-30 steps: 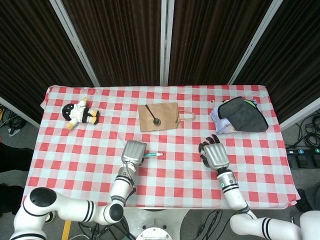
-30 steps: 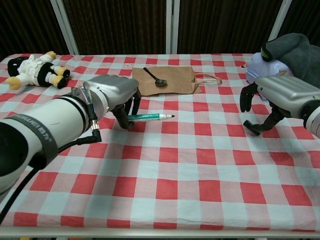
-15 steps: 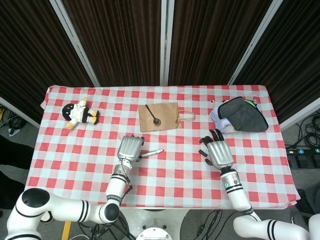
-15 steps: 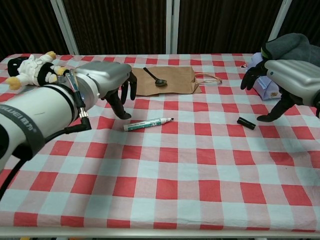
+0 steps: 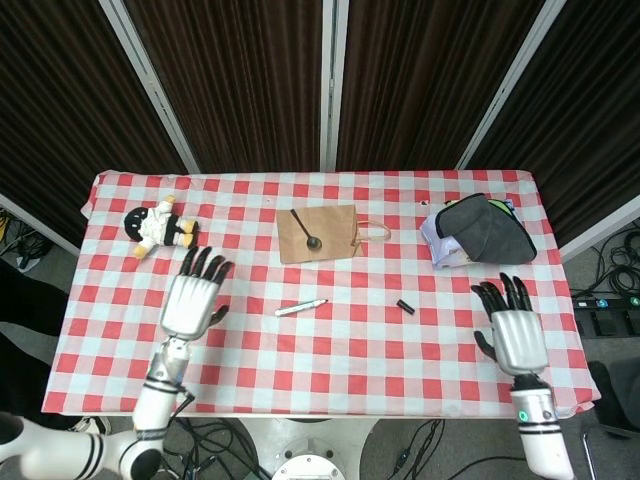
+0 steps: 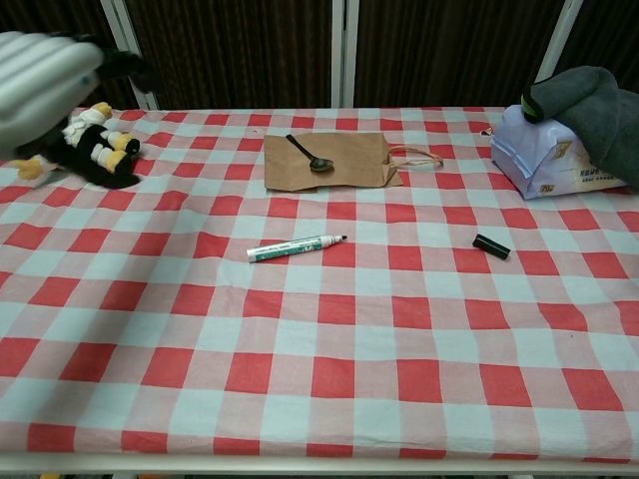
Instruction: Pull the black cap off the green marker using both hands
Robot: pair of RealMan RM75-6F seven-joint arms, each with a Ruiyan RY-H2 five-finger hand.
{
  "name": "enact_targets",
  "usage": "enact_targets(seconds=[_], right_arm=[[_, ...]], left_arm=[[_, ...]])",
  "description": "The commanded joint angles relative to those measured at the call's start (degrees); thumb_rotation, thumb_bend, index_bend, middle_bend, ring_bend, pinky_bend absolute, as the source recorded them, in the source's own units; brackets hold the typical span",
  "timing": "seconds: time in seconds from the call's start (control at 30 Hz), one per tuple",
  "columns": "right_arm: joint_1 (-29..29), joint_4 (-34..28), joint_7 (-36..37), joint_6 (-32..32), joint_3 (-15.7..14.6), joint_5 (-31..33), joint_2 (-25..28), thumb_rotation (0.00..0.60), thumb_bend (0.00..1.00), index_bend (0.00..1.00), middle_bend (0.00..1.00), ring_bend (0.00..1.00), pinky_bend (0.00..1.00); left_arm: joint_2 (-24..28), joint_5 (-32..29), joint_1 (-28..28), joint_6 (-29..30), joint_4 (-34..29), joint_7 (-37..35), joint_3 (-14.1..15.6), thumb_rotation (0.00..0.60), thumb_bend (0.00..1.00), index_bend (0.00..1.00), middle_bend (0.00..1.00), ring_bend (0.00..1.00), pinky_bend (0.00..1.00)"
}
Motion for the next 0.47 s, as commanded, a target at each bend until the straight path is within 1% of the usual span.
enact_targets(seconds=[0.03, 0.1, 0.2, 0.33, 0.47], right_arm=[[-5.55, -1.17, 3.65, 5.26, -4.44, -4.91, 3.01, 0.6, 0.14, 0.18, 0.17, 0.0, 0.0], [-8.09, 0.43, 4.66, 7.82, -5.55, -6.42, 2.81, 0.6, 0.14, 0.18, 0.17, 0.0, 0.0], [-11.16, 3.26, 6.1, 9.7, -6.33, -6.62, 1.36, 0.6, 0.14, 0.17, 0.17, 0.0, 0.0], [-13.77, 6.33, 7.91, 9.87, -6.82, -6.37, -0.56, 0.6, 0.14, 0.16, 0.14, 0.0, 0.0], [-14.73, 8.22, 8.34, 8.95, -6.29, -6.65, -1.96, 0.6, 0.15, 0.15, 0.14, 0.0, 0.0]], left_arm=[[3.72, 4.07, 9.71, 5.9, -1.69, -4.39, 7.55, 0.6, 0.14, 0.24, 0.23, 0.11, 0.11], [3.71, 4.78, 12.99, 7.12, -1.27, -6.07, 9.06, 0.6, 0.14, 0.24, 0.23, 0.11, 0.11], [3.53, 5.93, 17.17, 8.44, 0.2, -8.38, 10.66, 0.6, 0.14, 0.24, 0.23, 0.11, 0.11], [4.02, 7.12, 21.69, 10.61, 1.51, -10.16, 11.06, 0.6, 0.14, 0.24, 0.23, 0.11, 0.11], [5.26, 7.93, 24.4, 10.3, 1.69, -11.21, 10.7, 0.6, 0.14, 0.24, 0.23, 0.11, 0.12]])
